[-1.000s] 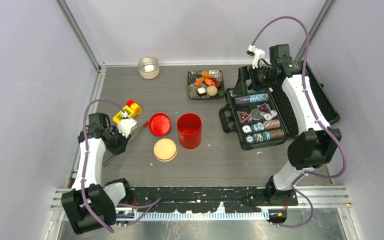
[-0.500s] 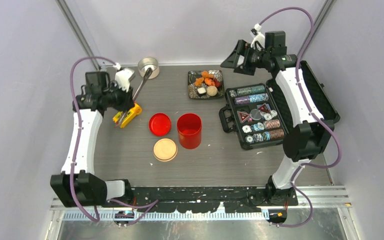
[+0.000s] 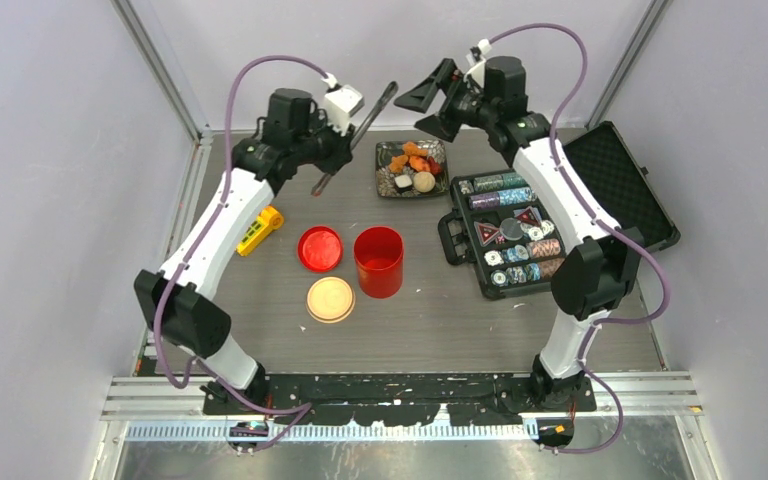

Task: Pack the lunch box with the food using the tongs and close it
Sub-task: Pick up the clamp at the center of the board, then pick up the fake food from the plate.

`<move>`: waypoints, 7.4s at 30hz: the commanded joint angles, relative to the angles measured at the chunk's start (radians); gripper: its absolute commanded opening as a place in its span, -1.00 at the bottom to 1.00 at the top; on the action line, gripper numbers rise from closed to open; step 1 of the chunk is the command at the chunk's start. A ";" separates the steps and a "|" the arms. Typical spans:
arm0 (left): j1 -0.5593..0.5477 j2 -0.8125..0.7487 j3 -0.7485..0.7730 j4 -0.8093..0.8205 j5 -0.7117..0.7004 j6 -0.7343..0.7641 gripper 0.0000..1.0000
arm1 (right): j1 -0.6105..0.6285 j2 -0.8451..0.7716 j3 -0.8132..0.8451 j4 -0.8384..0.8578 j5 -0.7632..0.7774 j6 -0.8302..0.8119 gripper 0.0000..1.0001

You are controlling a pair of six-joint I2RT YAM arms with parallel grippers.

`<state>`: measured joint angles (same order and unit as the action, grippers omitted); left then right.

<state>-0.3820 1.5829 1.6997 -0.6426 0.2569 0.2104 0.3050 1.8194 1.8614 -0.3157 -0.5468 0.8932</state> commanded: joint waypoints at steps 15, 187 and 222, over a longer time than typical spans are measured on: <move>-0.167 0.128 0.191 0.140 -0.054 -0.152 -0.57 | 0.086 -0.022 -0.079 0.213 0.171 0.200 0.28; 0.038 0.700 0.580 -0.450 0.105 0.638 0.03 | -0.514 -0.312 -0.291 -0.260 -0.158 -0.452 0.74; -0.079 0.795 0.655 -0.327 -0.131 0.685 -0.08 | -0.520 -0.321 -0.315 -0.259 -0.161 -0.445 0.74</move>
<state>-0.4515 2.4001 2.3074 -1.0248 0.1505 0.8970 -0.2070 1.5414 1.5490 -0.5995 -0.7033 0.4503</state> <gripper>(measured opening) 0.460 0.870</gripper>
